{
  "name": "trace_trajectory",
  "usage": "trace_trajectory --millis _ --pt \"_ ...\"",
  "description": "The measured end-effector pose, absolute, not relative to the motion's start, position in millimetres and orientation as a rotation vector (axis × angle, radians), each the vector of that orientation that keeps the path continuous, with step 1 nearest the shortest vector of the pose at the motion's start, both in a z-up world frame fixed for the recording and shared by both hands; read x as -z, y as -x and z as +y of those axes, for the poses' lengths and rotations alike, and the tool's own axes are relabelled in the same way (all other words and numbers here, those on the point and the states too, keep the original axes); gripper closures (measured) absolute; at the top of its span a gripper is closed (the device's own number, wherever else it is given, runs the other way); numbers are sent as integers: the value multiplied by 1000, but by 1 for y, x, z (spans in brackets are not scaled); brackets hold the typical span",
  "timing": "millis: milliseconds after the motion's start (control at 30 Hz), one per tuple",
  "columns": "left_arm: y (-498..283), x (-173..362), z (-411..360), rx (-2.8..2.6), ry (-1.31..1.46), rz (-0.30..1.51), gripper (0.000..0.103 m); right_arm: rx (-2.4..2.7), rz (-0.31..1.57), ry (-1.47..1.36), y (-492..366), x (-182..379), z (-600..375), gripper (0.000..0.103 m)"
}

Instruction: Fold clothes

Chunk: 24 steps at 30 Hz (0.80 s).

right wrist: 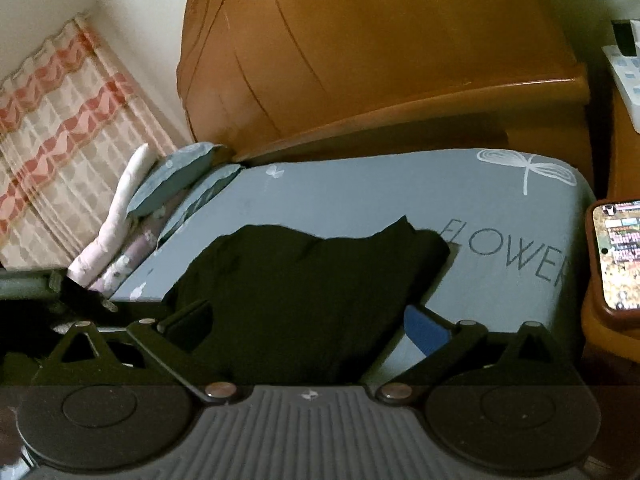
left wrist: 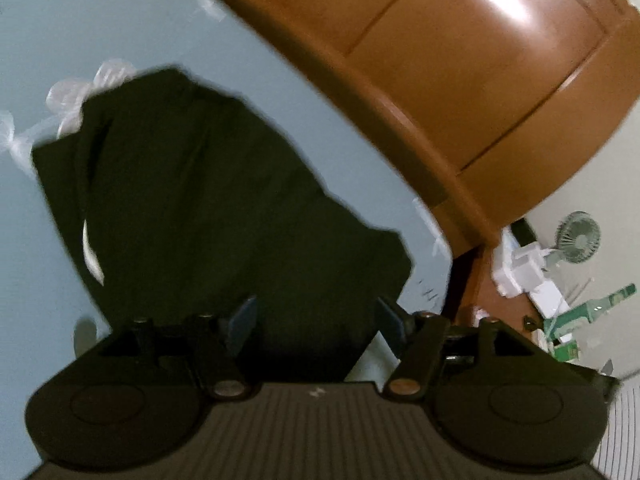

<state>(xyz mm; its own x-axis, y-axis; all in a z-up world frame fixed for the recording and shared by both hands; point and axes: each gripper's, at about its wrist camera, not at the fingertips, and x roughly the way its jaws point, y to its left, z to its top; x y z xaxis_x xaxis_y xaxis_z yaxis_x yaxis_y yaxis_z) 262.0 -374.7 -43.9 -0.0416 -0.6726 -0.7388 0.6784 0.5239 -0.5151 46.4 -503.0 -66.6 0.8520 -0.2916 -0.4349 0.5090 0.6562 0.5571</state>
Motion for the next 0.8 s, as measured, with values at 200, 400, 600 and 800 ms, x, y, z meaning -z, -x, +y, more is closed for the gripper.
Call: trace_trajectory --millis 200,400,600,800 --pt "-261 73 -367 1021 28 1249 37 430 331 -700 -39 62 -489 0" --pt "-262 98 -350 996 98 1265 36 440 330 -681 -32 53 -486 0" --pt "-241 78 -339 1082 83 1190 34 489 307 -646 -11 31 -478 0" --pt "-231 98 -332 1128 66 1218 32 537 279 -596 9 7 -465 0"
